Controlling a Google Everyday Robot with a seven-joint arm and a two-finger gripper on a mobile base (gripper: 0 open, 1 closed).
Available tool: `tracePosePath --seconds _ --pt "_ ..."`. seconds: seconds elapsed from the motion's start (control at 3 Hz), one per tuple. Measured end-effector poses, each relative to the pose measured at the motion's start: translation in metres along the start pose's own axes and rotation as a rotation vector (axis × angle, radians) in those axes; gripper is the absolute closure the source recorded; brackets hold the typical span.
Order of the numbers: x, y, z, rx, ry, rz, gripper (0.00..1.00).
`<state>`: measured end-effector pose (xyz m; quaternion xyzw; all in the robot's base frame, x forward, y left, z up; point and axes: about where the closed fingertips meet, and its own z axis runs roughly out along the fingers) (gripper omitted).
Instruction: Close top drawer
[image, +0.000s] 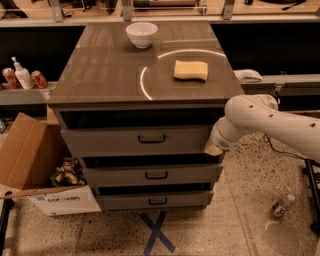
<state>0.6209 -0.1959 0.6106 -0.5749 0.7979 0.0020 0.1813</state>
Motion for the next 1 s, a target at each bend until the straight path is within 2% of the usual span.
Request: tracePosePath --seconds 0.33,0.67,1.0 --pt "0.001 0.004 -0.003 0.007 0.011 0.004 0.91" --pt "0.005 0.017 -0.021 0.045 0.050 0.016 1.00" --pt "0.005 0.031 -0.045 0.098 0.080 0.027 1.00"
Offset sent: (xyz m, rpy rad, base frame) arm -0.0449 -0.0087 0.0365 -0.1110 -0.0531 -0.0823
